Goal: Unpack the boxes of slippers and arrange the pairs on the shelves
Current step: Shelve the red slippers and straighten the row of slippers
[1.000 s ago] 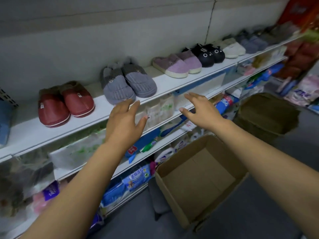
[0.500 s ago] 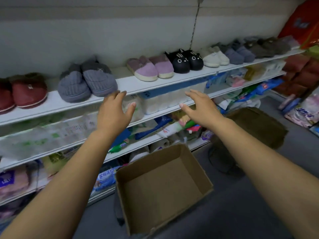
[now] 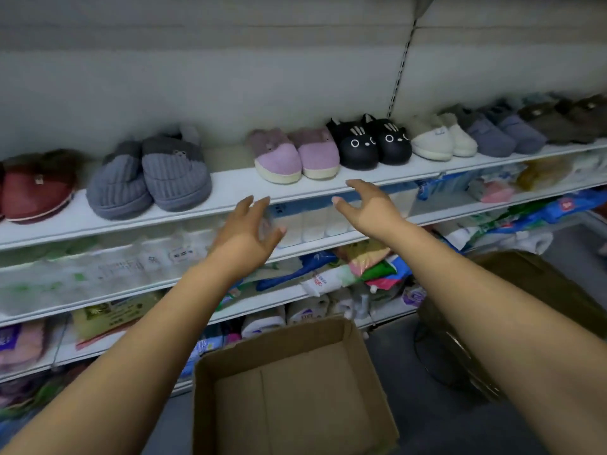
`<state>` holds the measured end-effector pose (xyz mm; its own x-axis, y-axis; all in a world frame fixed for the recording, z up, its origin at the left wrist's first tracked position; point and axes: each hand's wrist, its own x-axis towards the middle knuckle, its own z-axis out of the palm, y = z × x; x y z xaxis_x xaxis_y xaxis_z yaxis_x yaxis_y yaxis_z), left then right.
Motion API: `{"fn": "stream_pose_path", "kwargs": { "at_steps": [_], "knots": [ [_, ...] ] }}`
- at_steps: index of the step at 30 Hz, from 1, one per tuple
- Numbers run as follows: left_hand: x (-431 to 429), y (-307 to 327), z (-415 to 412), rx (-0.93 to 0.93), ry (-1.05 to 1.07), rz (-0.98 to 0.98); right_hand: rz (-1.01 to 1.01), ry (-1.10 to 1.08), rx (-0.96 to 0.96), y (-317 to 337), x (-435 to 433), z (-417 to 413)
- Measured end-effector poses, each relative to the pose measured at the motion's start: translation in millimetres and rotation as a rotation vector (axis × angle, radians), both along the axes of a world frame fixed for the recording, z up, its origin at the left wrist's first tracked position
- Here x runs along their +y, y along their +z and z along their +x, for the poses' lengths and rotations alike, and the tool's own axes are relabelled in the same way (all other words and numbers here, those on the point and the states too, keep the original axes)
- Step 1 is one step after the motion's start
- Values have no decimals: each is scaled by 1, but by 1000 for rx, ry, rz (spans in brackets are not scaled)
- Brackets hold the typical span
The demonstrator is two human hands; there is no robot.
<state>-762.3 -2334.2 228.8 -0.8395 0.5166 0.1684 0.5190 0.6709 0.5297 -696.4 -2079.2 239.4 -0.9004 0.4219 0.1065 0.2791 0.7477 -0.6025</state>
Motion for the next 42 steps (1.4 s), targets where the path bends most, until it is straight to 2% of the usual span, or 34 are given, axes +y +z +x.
{"fn": "stream_pose_path", "kwargs": {
  "at_steps": [3,6,14,16,19,22,26,29,33,36,38,39,42],
  "knots": [
    [24,-13,-29,-19,-29,-36,-77,0,-35,-4,9,-37],
    [47,-14,-62,-29,51,5,-140,7,-13,-6,25,-73],
    [114,-33,-151,-121,119,24,-148,-27,-10,-34,57,-183],
    [122,-44,-164,-81,152,-12,-118,-10,22,-49,64,-195],
    [122,-57,-171,67,189,-56,5,50,60,-66,77,-199],
    [123,-60,-169,139,235,2,45,132,136,-70,86,-197],
    [119,-62,-169,77,349,257,77,215,136,-71,73,-203],
    [117,-58,-176,8,420,351,64,242,110,-69,59,-213],
    [118,-57,-185,-17,445,325,105,246,73,-64,48,-217],
    [117,-56,-191,-49,421,265,23,267,20,-54,49,-205],
    [116,-54,-191,-76,427,238,-34,240,73,-42,60,-185],
    [117,-54,-187,-47,442,233,-38,206,129,-37,70,-173],
    [135,-50,-159,207,461,244,47,57,327,-27,118,-134]
  ]
}}
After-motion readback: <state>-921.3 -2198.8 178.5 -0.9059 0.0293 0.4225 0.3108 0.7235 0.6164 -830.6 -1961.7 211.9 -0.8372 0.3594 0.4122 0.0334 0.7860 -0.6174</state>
